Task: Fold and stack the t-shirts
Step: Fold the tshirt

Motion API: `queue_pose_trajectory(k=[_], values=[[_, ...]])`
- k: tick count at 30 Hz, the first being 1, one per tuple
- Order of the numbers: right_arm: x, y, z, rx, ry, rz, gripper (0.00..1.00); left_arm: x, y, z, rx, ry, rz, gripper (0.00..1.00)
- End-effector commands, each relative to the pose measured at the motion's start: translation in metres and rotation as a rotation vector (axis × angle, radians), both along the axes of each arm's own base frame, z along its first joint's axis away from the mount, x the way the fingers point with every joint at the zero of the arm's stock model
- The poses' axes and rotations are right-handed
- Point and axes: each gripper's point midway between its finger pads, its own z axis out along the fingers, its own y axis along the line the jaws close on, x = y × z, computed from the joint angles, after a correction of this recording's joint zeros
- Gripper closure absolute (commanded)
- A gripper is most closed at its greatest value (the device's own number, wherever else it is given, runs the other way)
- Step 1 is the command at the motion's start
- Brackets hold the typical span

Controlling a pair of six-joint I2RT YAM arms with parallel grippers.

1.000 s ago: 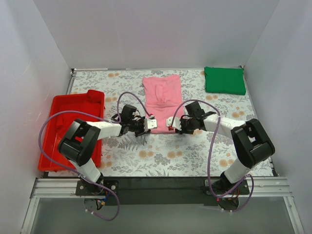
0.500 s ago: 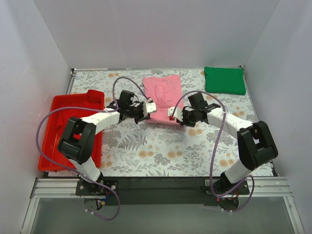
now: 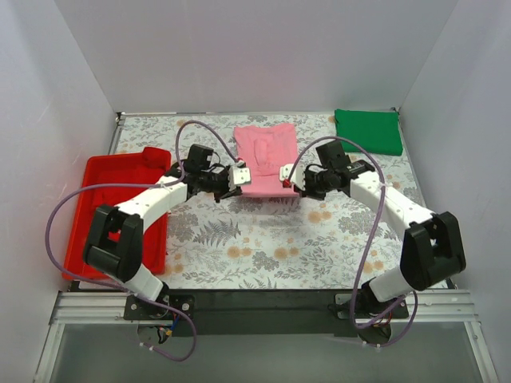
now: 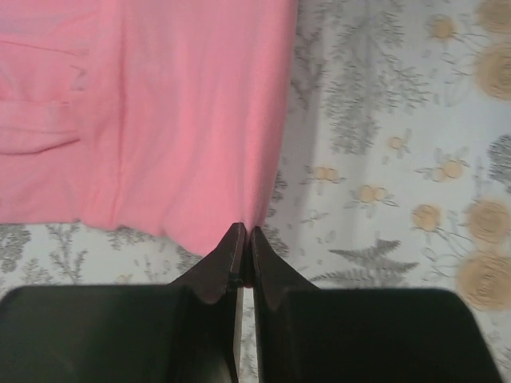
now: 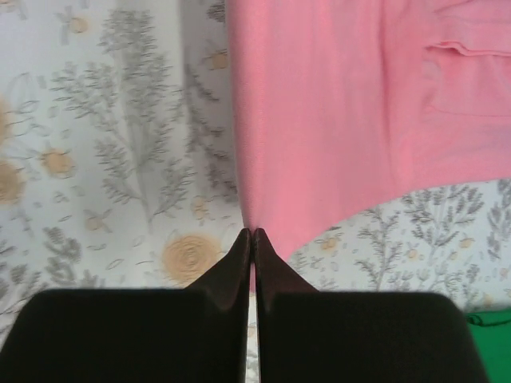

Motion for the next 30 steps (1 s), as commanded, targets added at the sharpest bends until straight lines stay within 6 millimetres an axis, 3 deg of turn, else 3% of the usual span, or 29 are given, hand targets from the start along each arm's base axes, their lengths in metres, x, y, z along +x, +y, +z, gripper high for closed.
queue_pose_trajectory(k=[1, 5, 9, 12, 13, 15, 18, 19, 20, 21, 25, 27, 28, 30], values=[[-0.055, -0.009, 0.002, -0.014, 0.069, 0.057, 0.99, -0.056, 0.005, 0.016, 0.021, -0.001, -0.117, 1.00], [-0.118, -0.017, -0.001, 0.000, 0.139, 0.095, 0.99, -0.132, 0.011, 0.012, 0.054, 0.139, -0.229, 1.00], [-0.178, -0.017, 0.010, 0.008, 0.224, 0.165, 0.99, -0.192, 0.016, 0.028, 0.001, 0.249, -0.273, 1.00], [-0.197, -0.017, 0.024, 0.029, 0.257, 0.173, 0.99, -0.219, 0.022, 0.048, -0.021, 0.337, -0.280, 1.00], [-0.194, -0.016, 0.028, 0.030, 0.238, 0.174, 0.99, -0.217, 0.020, 0.061, -0.034, 0.332, -0.275, 1.00], [-0.176, -0.013, 0.040, 0.014, 0.175, 0.164, 0.99, -0.209, 0.020, 0.065, -0.012, 0.356, -0.229, 1.00], [-0.148, -0.008, 0.048, 0.020, 0.177, 0.139, 0.99, -0.175, 0.018, 0.069, 0.011, 0.324, -0.174, 1.00], [-0.139, -0.003, 0.060, 0.039, 0.161, 0.139, 0.99, -0.164, 0.018, 0.071, 0.008, 0.303, -0.175, 1.00], [-0.131, -0.001, 0.055, 0.026, 0.173, 0.149, 0.99, -0.147, 0.020, 0.081, -0.013, 0.280, -0.156, 1.00], [-0.123, 0.000, 0.058, 0.031, 0.165, 0.145, 0.99, -0.135, 0.021, 0.072, 0.004, 0.309, -0.148, 1.00], [-0.092, 0.005, 0.059, 0.024, 0.142, 0.164, 0.99, -0.084, 0.025, 0.073, -0.004, 0.278, -0.108, 1.00], [-0.069, 0.004, 0.056, 0.010, 0.122, 0.172, 0.99, -0.058, 0.026, 0.082, -0.022, 0.233, -0.088, 1.00], [-0.060, 0.004, 0.056, 0.008, 0.117, 0.169, 0.99, -0.048, 0.025, 0.072, -0.013, 0.253, -0.086, 1.00], [-0.036, 0.003, 0.051, 0.002, 0.119, 0.157, 0.99, -0.027, 0.026, 0.074, -0.017, 0.228, -0.074, 1.00]])
